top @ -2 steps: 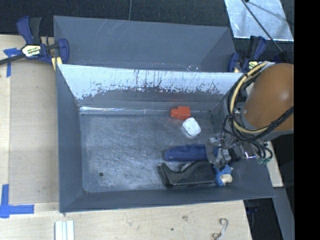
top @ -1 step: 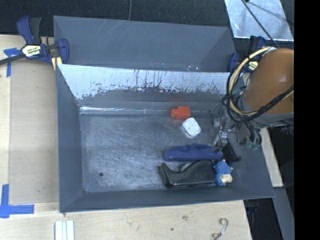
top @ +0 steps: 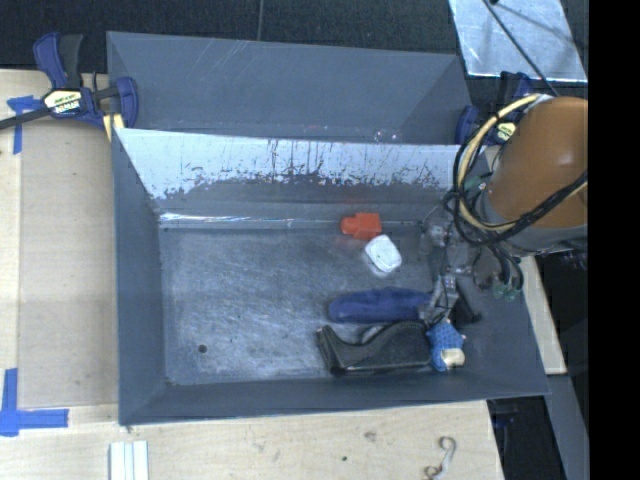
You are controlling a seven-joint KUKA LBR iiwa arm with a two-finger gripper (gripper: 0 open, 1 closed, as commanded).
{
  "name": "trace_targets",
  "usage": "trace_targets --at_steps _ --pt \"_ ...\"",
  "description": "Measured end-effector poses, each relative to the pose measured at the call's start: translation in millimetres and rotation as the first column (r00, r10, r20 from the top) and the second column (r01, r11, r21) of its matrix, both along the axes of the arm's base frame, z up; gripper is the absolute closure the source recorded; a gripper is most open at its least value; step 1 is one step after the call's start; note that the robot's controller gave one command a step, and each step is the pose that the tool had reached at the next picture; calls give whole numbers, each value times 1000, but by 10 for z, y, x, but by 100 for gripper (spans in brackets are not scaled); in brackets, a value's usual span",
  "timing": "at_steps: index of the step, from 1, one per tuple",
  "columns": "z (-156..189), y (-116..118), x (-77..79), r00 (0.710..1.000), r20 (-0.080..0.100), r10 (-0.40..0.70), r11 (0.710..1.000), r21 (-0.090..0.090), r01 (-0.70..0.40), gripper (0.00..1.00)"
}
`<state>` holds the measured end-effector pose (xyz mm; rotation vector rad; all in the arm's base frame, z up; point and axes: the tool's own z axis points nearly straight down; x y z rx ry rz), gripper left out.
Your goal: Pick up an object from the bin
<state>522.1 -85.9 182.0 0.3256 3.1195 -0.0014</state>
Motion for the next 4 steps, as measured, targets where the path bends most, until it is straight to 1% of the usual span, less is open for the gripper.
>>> trace_targets --at_steps 1,2,3,4 --pt "-1051 140 -145 974 -15 224 975 -1 -224 0" --pt "-1028 142 -146 974 -18 225 974 1 -225 100" --pt "-443 198 -306 993 4 114 993 -1 -114 100" --pt "281 87 -268 993 5 115 993 -2 -115 100"
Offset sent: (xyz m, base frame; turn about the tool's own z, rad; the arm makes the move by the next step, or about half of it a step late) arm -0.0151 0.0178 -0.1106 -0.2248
